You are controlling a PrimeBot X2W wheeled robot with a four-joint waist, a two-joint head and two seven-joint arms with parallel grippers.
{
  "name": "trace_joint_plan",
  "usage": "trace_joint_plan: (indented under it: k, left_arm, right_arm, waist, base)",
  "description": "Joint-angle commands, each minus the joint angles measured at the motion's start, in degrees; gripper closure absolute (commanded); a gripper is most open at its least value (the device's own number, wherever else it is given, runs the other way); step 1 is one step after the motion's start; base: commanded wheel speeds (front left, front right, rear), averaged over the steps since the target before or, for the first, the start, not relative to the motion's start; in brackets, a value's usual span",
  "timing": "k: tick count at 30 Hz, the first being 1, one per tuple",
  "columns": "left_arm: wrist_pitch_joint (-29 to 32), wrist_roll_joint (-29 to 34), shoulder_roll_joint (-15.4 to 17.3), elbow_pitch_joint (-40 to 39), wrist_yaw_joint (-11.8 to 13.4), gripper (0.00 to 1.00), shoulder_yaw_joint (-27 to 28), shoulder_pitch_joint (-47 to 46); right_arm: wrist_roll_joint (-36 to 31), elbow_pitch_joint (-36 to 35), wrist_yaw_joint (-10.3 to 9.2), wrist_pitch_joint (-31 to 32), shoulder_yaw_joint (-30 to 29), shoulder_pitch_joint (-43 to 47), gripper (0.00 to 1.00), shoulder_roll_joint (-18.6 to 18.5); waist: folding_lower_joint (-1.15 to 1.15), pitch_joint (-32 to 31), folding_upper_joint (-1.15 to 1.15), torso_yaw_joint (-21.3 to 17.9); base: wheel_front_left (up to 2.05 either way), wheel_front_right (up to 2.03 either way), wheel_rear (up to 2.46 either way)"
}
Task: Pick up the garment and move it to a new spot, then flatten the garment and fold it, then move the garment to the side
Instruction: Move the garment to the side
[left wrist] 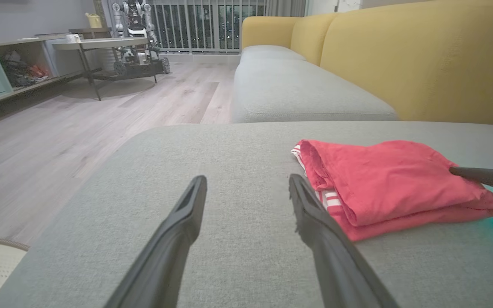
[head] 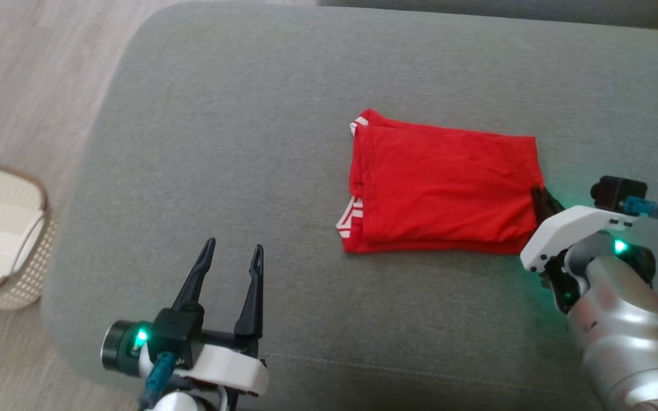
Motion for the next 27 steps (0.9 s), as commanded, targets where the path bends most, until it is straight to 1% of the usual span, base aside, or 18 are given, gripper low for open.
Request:
trace_joint_plan:
  k: [1, 8, 11, 14, 20, 24, 27]
  left_arm:
    - [-0.3, 0.2, -0.2, -2.3, 0.2, 0.0, 1.9, -1.2]
    - [-0.3, 1.2, -0.2, -3.7, -0.4, 0.0, 2.0, -1.2]
    - [-0.3, 1.7, -0.2, -3.9, -0.6, 0.0, 2.2, -1.4]
    - [-0.3, 2.2, -0.2, -4.2, -0.7, 0.0, 2.1, -1.6]
    - [-0.3, 2.4, -0.2, -4.5, -0.7, 0.0, 1.9, -2.4]
    - [-0.3, 2.4, -0.2, -4.8, -0.7, 0.0, 1.8, -3.1]
    - [-0.3, 2.2, -0.2, -4.9, -0.8, 0.0, 1.7, -3.7]
  right_arm:
    - [-0.4, -2.2, -0.03, -1.4, 1.1, -1.6, 1.0, -0.8]
    - [-4.0, -7.3, -0.03, -2.3, 0.6, -2.5, 1.0, -5.9]
    - [-6.1, -10.3, -0.03, -2.3, -1.0, -3.4, 1.0, -8.1]
    - [-7.2, -13.4, -0.03, -1.1, -3.0, -4.3, 1.0, -9.6]
    - [-9.2, -20.4, -0.03, 3.3, -8.9, -4.8, 1.0, -13.2]
    - [-11.1, -25.8, -0.03, 7.0, -14.1, -4.1, 1.0, -14.5]
    - [-13.4, -29.7, -0.03, 9.7, -18.3, -3.3, 1.0, -14.7]
  waist:
    - [0.0, -0.6, 0.0, -2.0]
    - [0.0, -0.9, 0.0, -7.9]
    - [0.0, -0.6, 0.0, -10.2]
    - [0.0, 0.0, 0.0, -12.1]
    - [0.0, 1.3, 0.0, -14.1]
    - [0.0, 2.4, 0.0, -14.2]
    - [0.0, 3.4, 0.0, -14.1]
  base:
    - [0.0, 0.0, 0.0]
    - [0.0, 0.0, 0.0]
    - [0.0, 0.0, 0.0]
    - [0.0, 0.0, 0.0]
    - [0.0, 0.0, 0.0]
    - [0.0, 0.0, 0.0]
    - [0.0, 0.0, 0.0]
